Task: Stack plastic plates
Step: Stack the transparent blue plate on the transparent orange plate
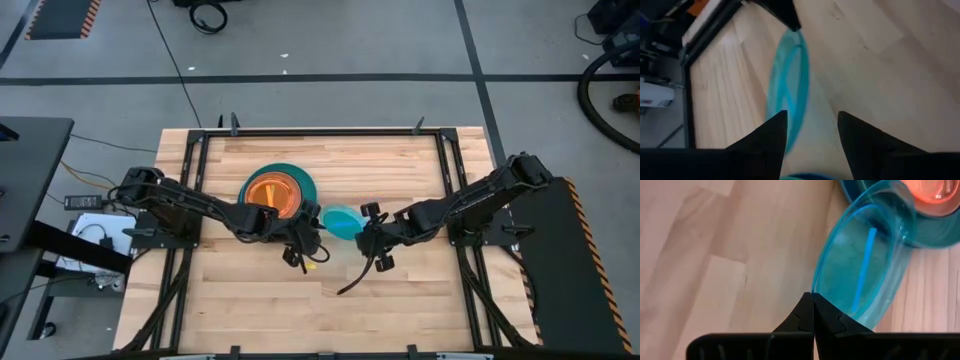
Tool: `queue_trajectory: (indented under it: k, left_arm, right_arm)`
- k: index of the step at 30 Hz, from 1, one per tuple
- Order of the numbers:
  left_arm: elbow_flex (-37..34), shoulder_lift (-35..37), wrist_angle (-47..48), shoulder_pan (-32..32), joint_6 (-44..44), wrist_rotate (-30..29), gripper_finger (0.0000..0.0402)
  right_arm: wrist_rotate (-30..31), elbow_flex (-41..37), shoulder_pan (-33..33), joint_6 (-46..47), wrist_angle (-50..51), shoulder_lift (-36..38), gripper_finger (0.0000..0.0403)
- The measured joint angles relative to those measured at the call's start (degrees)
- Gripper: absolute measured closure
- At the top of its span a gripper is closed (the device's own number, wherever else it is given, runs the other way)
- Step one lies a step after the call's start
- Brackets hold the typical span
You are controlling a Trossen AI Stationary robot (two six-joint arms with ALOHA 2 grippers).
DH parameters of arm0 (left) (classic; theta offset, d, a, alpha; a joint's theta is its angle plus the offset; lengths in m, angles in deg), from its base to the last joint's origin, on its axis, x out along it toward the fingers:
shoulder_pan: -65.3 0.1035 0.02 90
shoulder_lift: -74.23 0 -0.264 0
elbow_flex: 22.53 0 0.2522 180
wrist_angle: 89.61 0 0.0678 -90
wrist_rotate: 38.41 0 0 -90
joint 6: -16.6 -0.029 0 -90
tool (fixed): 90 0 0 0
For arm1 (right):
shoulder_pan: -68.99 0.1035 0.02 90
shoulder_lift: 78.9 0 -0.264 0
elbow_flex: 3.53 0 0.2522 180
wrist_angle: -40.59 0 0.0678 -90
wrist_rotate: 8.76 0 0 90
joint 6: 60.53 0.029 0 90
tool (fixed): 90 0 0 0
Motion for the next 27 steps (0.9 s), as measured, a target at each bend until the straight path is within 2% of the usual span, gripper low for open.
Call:
queue_trajectory:
  k: [9, 17, 23, 27]
  left_arm:
    - [0.02, -3.63, -3.17, 0.5, -1.97, 0.48, 0.023]
    - [0.0, -3.7, -3.58, 1.33, -0.45, 0.45, 0.0235]
    - [0.0, -3.71, -3.72, 2.37, 2.73, 5.44, 0.0281]
    - [0.0, -3.7, -3.83, 2.73, 3.04, 5.75, 0.032]
  right_arm:
    - [-1.29, 1.82, 0.59, -0.37, -0.32, -0.02, 0.0402]
    - [-1.64, 1.82, 0.68, -1.46, -0.32, -0.02, 0.04]
    - [-1.65, 1.82, 0.7, -1.86, 0.26, -0.02, 0.0396]
    - [-3.75, 1.82, 0.7, -1.94, 0.62, -0.02, 0.0395]
